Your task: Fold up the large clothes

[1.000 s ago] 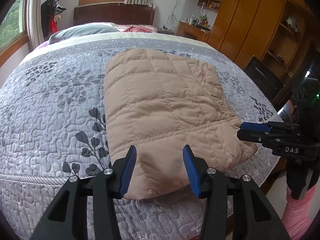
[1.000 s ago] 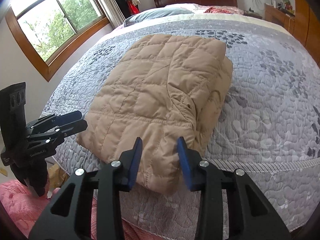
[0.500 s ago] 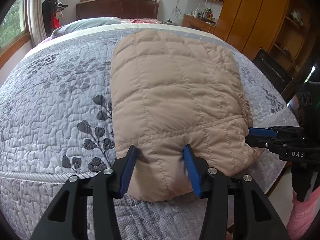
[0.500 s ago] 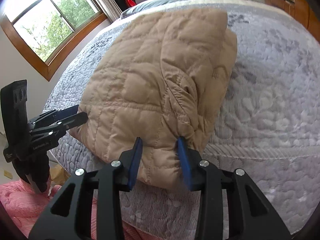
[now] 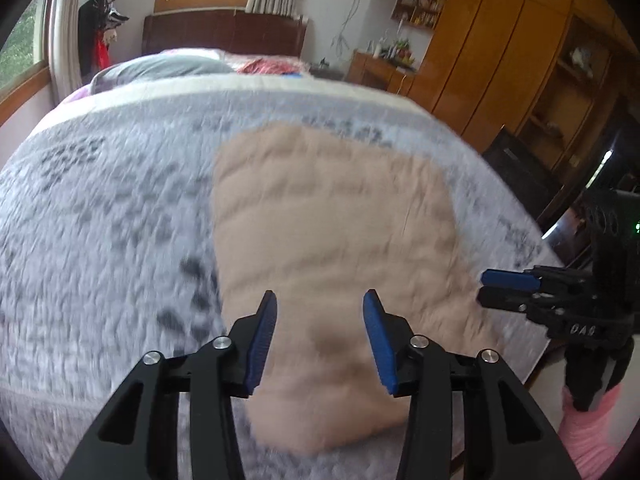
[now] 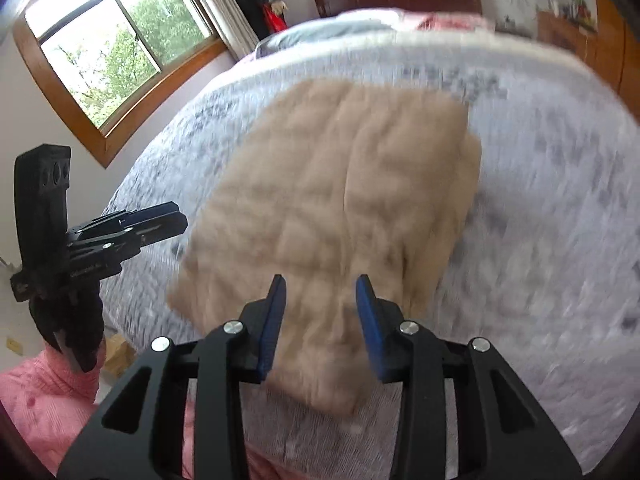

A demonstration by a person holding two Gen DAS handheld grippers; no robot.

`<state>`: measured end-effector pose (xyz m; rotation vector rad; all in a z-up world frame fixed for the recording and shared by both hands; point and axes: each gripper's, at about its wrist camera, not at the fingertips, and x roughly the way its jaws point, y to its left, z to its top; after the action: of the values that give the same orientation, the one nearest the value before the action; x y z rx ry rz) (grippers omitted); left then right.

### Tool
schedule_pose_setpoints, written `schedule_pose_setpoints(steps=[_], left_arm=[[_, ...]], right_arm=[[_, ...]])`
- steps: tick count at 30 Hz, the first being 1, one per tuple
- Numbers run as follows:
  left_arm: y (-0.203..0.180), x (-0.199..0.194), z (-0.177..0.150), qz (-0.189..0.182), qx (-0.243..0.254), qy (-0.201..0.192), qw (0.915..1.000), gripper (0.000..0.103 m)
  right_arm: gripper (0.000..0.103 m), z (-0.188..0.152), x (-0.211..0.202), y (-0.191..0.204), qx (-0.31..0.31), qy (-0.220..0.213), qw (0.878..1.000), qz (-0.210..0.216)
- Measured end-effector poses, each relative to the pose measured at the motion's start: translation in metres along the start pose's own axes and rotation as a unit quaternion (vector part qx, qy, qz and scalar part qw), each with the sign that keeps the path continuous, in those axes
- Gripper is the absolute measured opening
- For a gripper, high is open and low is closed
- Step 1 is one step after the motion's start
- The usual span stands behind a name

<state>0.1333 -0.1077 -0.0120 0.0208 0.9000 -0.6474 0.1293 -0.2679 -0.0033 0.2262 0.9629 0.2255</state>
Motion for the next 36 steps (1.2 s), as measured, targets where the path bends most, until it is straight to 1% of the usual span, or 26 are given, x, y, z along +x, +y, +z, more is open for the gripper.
schedule_pose_setpoints(steps=[2, 3, 5, 7, 8, 10, 11, 13, 14, 15, 18, 20, 22, 23, 24, 25, 26, 28, 29, 32, 33, 36], left_arm=[[-0.001, 0.014, 0.020, 0.000, -0.005, 0.008, 1.0000, 0.045], [-0.001, 0.022, 0.027, -0.006, -0.010, 0.017, 0.9998, 0.042], [0.005, 0.044, 0.040, -0.023, -0.028, 0.049, 0.9982, 0.038], [0.008, 0.061, 0.044, -0.025, -0.031, 0.069, 0.9969, 0.037], [0.008, 0.070, 0.045, -0.018, -0.026, 0.076, 0.9966, 0.035], [0.011, 0.084, 0.043, -0.011, -0.020, 0.092, 0.9955, 0.034], [0.015, 0.092, 0.042, -0.016, -0.019, 0.102, 0.9945, 0.034], [0.024, 0.106, 0.038, -0.022, -0.018, 0.117, 0.9927, 0.030], [0.026, 0.110, 0.037, -0.024, -0.018, 0.121, 0.9922, 0.025], [0.029, 0.114, 0.036, -0.022, -0.018, 0.123, 0.9920, 0.021], [0.036, 0.120, 0.034, -0.033, -0.029, 0.124, 0.9913, 0.018], [0.038, 0.115, 0.035, -0.035, -0.031, 0.121, 0.9916, 0.017], [0.036, 0.100, 0.036, -0.031, -0.028, 0.109, 0.9932, 0.017], [0.034, 0.094, 0.036, -0.028, -0.025, 0.103, 0.9940, 0.019], [0.031, 0.083, 0.035, -0.020, -0.021, 0.093, 0.9952, 0.022], [0.026, 0.072, 0.032, -0.015, -0.015, 0.083, 0.9963, 0.029], [0.024, 0.065, 0.030, -0.013, -0.011, 0.078, 0.9968, 0.032], [0.017, 0.049, 0.018, -0.004, -0.002, 0.067, 0.9977, 0.032], [0.017, 0.045, 0.012, -0.003, -0.002, 0.068, 0.9977, 0.032], [0.019, 0.047, 0.002, 0.002, 0.000, 0.072, 0.9974, 0.032], [0.021, 0.053, 0.000, 0.004, 0.006, 0.074, 0.9972, 0.032], [0.024, 0.068, -0.009, 0.005, 0.009, 0.082, 0.9966, 0.033]], right_arm=[[0.037, 0.016, 0.007, -0.003, 0.007, 0.002, 1.000, -0.014], [0.037, 0.027, 0.016, -0.006, 0.014, 0.008, 1.000, -0.021], [0.036, 0.039, 0.030, -0.014, 0.027, 0.021, 0.999, -0.026], [0.036, 0.048, 0.046, -0.018, 0.040, 0.036, 0.998, -0.032], [0.036, 0.050, 0.053, -0.021, 0.045, 0.043, 0.998, -0.033], [0.034, 0.047, 0.066, -0.026, 0.056, 0.057, 0.996, -0.038], [0.034, 0.045, 0.075, -0.030, 0.060, 0.065, 0.995, -0.040], [0.033, 0.044, 0.089, -0.032, 0.062, 0.076, 0.994, -0.045], [0.033, 0.043, 0.096, -0.034, 0.063, 0.079, 0.994, -0.048], [0.033, 0.041, 0.103, -0.035, 0.063, 0.080, 0.993, -0.051], [0.033, 0.038, 0.109, -0.035, 0.063, 0.076, 0.993, -0.059], [0.033, 0.036, 0.100, -0.034, 0.067, 0.067, 0.994, -0.053], [0.033, 0.034, 0.086, -0.030, 0.066, 0.055, 0.995, -0.045], [0.036, 0.034, 0.079, -0.027, 0.063, 0.050, 0.996, -0.042], [0.036, 0.034, 0.073, -0.025, 0.059, 0.046, 0.996, -0.040], [0.036, 0.032, 0.065, -0.019, 0.051, 0.043, 0.997, -0.036], [0.036, 0.029, 0.058, -0.013, 0.042, 0.040, 0.998, -0.032], [0.037, 0.020, 0.048, -0.001, 0.021, 0.036, 0.998, -0.037], [0.037, 0.015, 0.046, 0.003, 0.014, 0.038, 0.998, -0.042], [0.037, 0.004, 0.049, 0.009, 0.003, 0.042, 0.997, -0.057], [0.037, 0.002, 0.052, 0.009, 0.003, 0.045, 0.997, -0.059], [0.037, -0.004, 0.073, 0.004, 0.008, 0.054, 0.996, -0.064]])
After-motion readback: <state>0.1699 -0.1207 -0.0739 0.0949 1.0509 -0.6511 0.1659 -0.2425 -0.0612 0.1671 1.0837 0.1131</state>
